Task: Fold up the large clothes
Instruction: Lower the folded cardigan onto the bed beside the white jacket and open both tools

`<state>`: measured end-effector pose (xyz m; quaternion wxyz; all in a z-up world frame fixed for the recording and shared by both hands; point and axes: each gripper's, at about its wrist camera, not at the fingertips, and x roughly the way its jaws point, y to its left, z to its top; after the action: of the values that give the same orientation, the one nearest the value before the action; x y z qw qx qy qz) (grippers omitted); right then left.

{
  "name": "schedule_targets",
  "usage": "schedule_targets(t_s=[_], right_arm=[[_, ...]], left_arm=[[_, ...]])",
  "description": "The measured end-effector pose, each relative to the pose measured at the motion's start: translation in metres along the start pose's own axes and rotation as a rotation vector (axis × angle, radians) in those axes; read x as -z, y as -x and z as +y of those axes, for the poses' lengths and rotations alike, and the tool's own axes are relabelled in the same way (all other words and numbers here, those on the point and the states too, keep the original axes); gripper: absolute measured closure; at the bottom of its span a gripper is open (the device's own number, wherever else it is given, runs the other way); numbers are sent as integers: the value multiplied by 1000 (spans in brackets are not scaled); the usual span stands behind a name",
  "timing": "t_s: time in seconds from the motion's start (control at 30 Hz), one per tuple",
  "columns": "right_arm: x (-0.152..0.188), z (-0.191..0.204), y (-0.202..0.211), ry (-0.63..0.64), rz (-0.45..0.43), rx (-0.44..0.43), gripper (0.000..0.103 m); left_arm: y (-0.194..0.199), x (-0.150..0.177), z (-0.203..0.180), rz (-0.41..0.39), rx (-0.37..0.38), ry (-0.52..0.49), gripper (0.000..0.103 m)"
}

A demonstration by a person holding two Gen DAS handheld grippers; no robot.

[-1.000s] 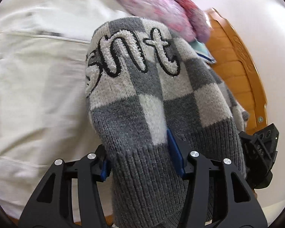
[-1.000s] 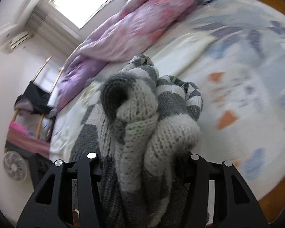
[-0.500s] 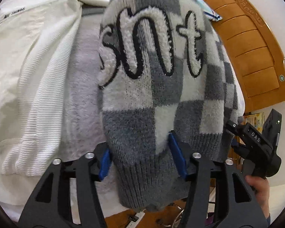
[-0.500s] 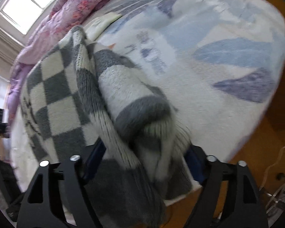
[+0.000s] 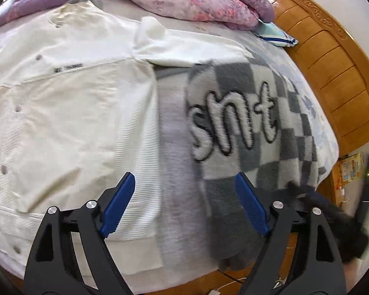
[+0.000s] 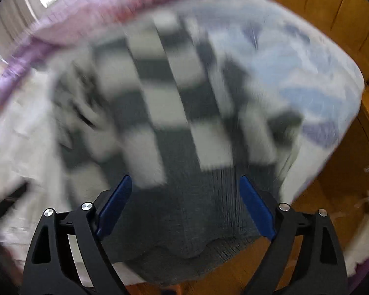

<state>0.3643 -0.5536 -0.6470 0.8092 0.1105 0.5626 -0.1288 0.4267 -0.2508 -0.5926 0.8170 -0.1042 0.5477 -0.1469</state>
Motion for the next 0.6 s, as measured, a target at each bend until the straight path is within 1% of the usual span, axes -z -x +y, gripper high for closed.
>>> schedule_targets(t_s=[0.03,0.07,0.1,0.2,0.27,0.33,0.47,0.53,0.57,0.6], right_arm=[[4,-2,-18,-2,61,23,18],[7,-3,-21,-4,67,35,18],[8,-2,-19,-8,67,46,18],[11,9,8,-4,17,19,18],[13,24,33,0,-18,-32,18],[19,48,68,15,-55,-96,18],[33,103,134,58,-107,-230,18],[37,130,164,76,-131,-275,18],[41,146,186,92,-145,-313,18],[44,160,203,100,-152,-332,18]], left_arm=[[6,5,7,-3,-9,-1,19],[14,4,15,-8,-18,-1,19],[19,1,20,-11,-25,-1,19],[43,-7,38,-33,-71,4,19],[64,-8,52,-46,-100,21,18],[87,-9,64,-67,-121,26,17],[153,-12,88,-123,-168,16,14],[194,-14,98,-160,-177,3,13],[209,-15,102,-169,-185,0,13],[230,-17,107,-175,-201,-4,13]])
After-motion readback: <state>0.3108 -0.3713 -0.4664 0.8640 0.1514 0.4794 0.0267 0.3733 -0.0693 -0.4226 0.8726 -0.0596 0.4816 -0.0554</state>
